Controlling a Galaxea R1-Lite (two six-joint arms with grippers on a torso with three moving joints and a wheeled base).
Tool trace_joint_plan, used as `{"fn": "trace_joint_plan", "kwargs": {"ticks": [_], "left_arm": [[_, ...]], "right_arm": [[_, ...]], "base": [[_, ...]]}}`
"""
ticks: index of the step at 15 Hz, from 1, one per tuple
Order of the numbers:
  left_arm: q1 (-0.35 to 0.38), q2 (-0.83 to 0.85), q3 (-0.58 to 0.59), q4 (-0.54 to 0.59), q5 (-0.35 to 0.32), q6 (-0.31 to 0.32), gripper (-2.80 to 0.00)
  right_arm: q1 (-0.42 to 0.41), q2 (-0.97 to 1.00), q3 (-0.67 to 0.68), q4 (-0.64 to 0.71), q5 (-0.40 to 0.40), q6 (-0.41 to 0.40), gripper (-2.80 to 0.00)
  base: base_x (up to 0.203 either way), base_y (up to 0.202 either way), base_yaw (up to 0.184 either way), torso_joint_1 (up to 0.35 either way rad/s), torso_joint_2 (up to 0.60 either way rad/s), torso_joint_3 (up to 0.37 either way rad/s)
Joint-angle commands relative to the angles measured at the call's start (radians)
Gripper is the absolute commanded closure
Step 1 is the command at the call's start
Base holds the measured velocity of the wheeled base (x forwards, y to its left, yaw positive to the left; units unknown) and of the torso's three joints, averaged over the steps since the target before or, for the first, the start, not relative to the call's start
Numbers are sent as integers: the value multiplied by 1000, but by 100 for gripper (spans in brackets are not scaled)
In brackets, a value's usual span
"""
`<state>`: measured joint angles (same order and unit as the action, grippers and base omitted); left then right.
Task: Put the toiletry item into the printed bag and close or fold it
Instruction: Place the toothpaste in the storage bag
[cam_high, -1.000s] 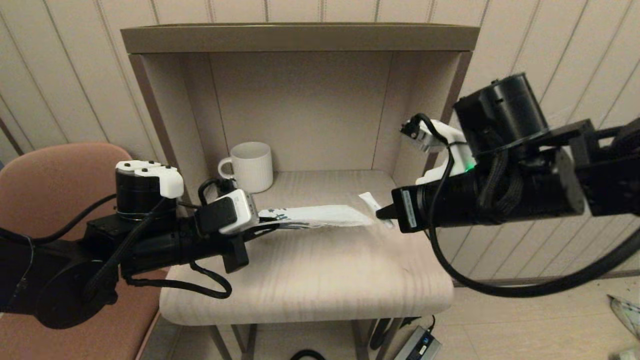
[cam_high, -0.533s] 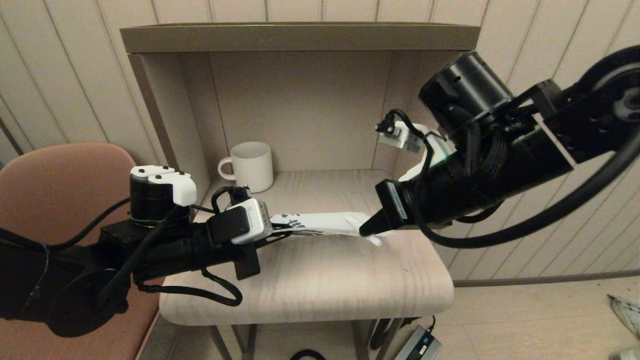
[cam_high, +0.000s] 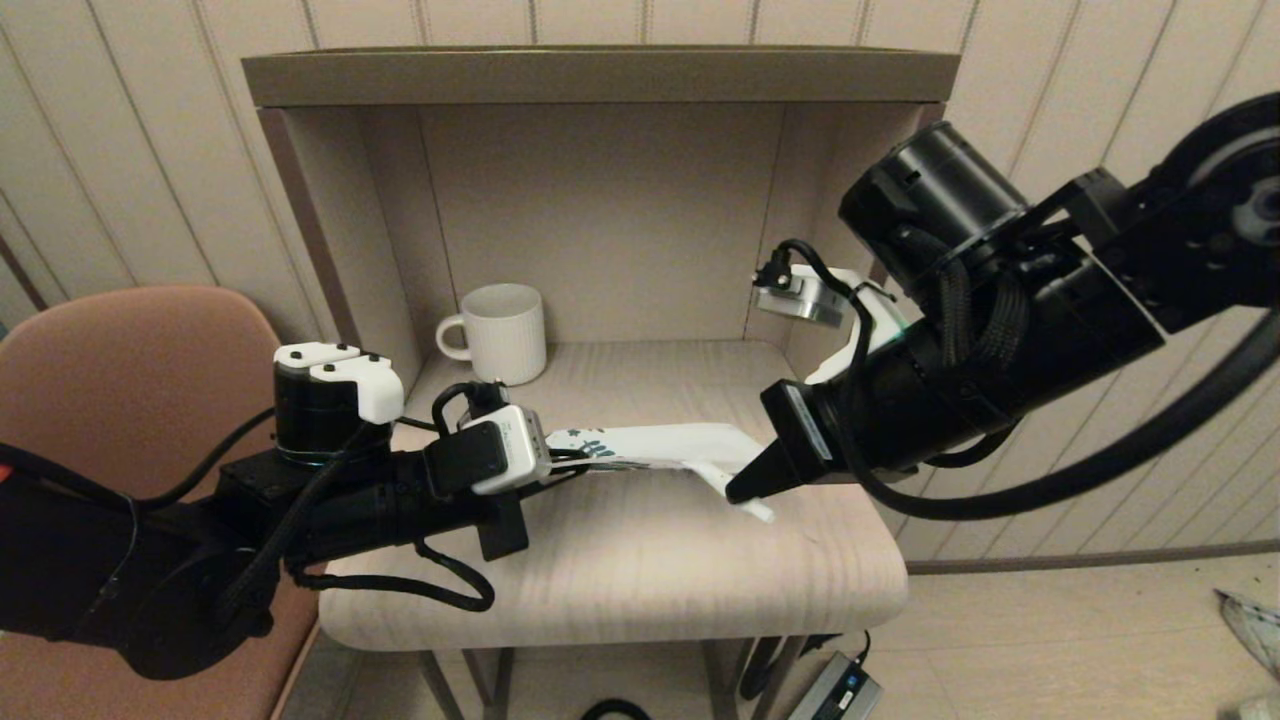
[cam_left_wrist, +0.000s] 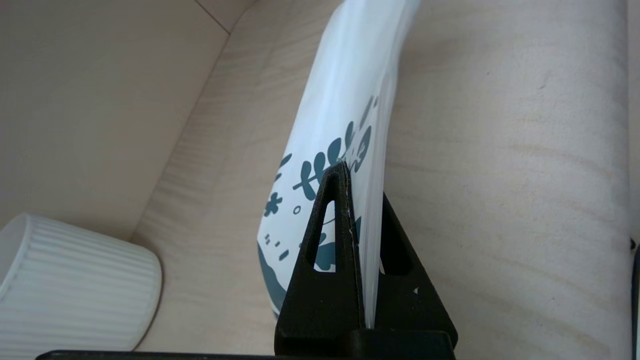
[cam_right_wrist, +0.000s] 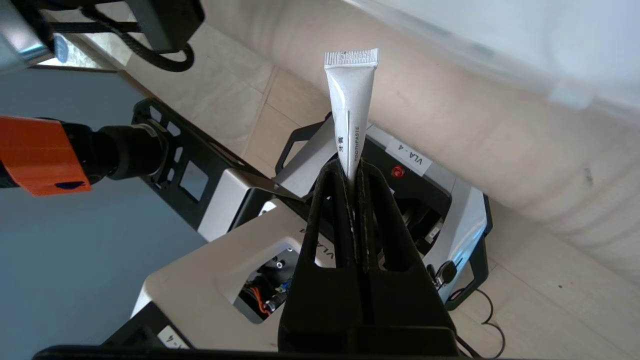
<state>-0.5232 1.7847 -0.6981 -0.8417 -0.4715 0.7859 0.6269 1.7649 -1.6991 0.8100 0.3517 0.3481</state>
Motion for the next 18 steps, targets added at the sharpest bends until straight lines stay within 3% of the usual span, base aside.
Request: {"fn": "trace_joint_plan", "kwargs": {"ticks": [1,8,18], "left_arm": [[0,2,-1,-5,-2,3,0],[0,4,0,-5,-2,3,0],[-1,2,3,-4,-6,4,0]], "right_arm": [[-7,10,7,3,3,-3,0],[-27,55,18,-4,6,-7,0],[-56,155,-99,-1,6,3,0]], "base": [[0,0,0,0,0,0],[0,0,0,0,0,0],[0,0,0,0,0,0]]}}
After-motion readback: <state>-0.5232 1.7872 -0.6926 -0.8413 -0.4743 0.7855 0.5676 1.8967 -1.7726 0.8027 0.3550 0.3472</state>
